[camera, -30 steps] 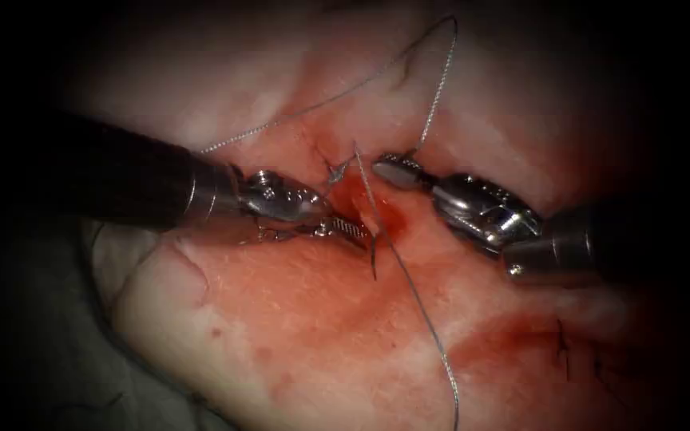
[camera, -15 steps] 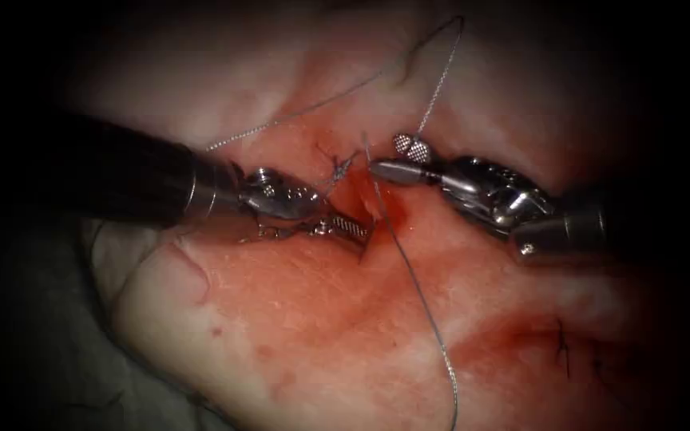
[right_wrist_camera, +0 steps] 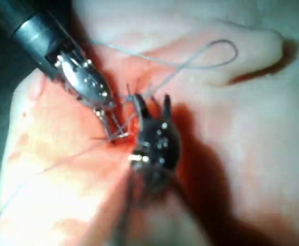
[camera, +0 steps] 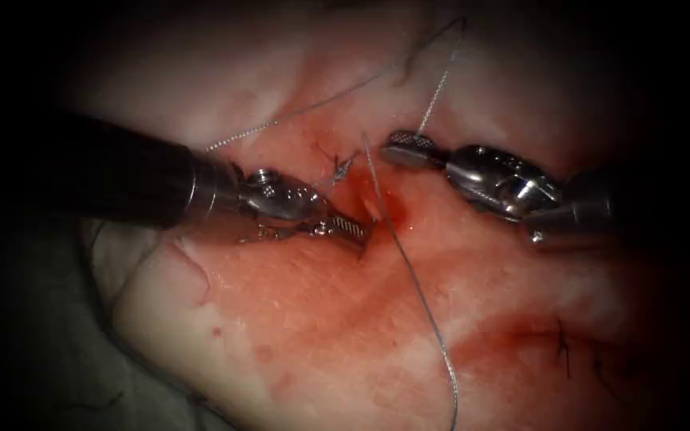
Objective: Wound Closure
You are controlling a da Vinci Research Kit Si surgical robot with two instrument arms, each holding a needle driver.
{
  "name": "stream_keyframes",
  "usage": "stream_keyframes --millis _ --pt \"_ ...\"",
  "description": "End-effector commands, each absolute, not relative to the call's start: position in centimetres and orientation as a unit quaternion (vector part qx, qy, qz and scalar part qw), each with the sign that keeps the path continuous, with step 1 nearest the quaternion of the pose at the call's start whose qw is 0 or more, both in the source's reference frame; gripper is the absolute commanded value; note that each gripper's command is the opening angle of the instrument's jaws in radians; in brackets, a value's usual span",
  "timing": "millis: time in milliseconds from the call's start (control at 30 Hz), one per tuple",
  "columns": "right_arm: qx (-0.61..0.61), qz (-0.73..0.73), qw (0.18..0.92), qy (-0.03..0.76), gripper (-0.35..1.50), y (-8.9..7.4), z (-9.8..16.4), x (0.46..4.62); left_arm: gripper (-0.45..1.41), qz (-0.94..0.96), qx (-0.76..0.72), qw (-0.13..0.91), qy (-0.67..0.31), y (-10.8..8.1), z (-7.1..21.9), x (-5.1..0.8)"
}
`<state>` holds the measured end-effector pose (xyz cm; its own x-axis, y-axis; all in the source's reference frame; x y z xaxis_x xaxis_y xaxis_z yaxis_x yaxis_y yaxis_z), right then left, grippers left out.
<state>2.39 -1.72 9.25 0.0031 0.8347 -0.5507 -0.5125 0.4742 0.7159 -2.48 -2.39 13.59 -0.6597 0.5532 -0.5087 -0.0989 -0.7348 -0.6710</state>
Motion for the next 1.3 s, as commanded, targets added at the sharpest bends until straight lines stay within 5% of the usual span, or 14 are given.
stream_keyframes --millis 33,967,1033,1133,1300 --pt "0.159 0.487 0.691 0.511 -0.35 -1.79 9.29 2.43 0.19 0.856 -0.366 0.19 -0.311 -2.44 13.65 -2.53" --pt "0.288 0.459 0.67 0.507 -0.35 -2.08 9.2 2.58 0.19 0.864 -0.386 0.142 -0.291 -2.34 13.35 -2.61" --pt "0.278 0.467 0.668 0.509 0.27 -2.02 9.21 2.54 0.22 0.866 -0.398 0.114 -0.28 -2.35 13.34 -2.6" --pt "0.273 0.468 0.661 0.52 0.93 -1.94 9.21 2.43 0.44 0.867 -0.426 0.066 -0.25 -2.4 13.31 -2.57" --pt "0.254 0.439 0.677 0.534 1.08 -1.82 9.16 2.2 0.51 0.859 -0.465 0.002 -0.214 -2.43 13.27 -2.49"
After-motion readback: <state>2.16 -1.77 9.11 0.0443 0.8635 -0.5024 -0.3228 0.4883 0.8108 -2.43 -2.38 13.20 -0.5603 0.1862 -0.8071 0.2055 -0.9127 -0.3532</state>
